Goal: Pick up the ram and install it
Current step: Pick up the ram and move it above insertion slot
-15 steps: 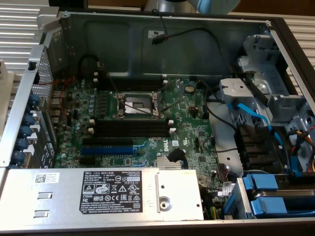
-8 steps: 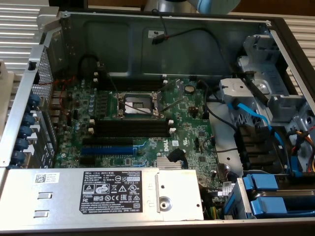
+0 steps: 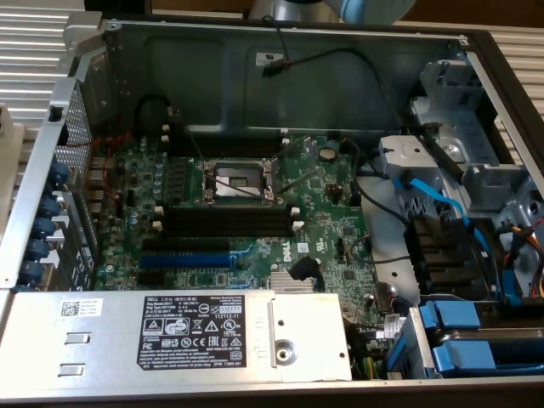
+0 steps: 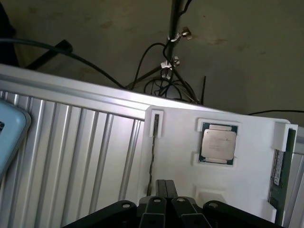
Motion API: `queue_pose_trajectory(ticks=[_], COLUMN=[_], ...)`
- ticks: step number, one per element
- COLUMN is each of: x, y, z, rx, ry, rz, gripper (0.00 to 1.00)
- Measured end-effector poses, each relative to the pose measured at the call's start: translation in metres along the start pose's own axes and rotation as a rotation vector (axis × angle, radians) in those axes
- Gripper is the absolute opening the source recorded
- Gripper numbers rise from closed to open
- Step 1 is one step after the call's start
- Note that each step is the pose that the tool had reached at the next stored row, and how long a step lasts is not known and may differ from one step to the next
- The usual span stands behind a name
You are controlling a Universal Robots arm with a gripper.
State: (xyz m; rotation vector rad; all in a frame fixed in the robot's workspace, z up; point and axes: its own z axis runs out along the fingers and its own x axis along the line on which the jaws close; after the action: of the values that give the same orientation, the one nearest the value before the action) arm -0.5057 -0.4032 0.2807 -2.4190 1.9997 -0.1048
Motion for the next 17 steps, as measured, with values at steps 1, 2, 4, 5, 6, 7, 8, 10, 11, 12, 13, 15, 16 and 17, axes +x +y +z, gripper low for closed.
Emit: queue_pose_trajectory(ticks=[1, 2, 4, 5, 6, 7, 8, 10, 11, 12, 13, 15, 16, 17], x=[0.000, 0.000, 0.000, 0.000, 0.001, 0.001, 0.001, 0.001, 0.001, 0.001, 0.001, 0.001, 0.001, 0.001], y=[0.0001, 0.0001, 0.0002, 0.0003, 0.0005, 0.0006, 0.0006, 0.0007, 0.0008, 0.0009, 0.0009, 0.0010, 0.0011, 0.0011], z=[0.0016, 0.0033, 0.0070, 0.0084, 0.0093, 0.0101, 0.0109, 0.0124, 0.0132, 0.0139, 0.0147, 0.0165, 0.0173, 0.0181], rx=[0.0000, -0.0002, 0.0000, 0.0003, 0.0005, 0.0007, 0.0006, -0.0012, -0.0040, -0.0092, -0.0155, -0.0268, -0.0290, -0.0314], ry=[0.0000, 0.0001, -0.0002, -0.0016, -0.0062, -0.0121, -0.0172, -0.0252, -0.0271, -0.0281, -0.0293, -0.0317, -0.0321, -0.0325], rz=[0.000, 0.000, 0.000, 0.000, 0.000, 0.000, 0.001, 0.001, 0.001, 0.001, 0.000, 0.000, 0.000, 0.000], gripper=[0.11, 0.11, 0.11, 0.11, 0.11, 0.11, 0.11, 0.11, 0.11, 0.11, 0.11, 0.11, 0.11, 0.11])
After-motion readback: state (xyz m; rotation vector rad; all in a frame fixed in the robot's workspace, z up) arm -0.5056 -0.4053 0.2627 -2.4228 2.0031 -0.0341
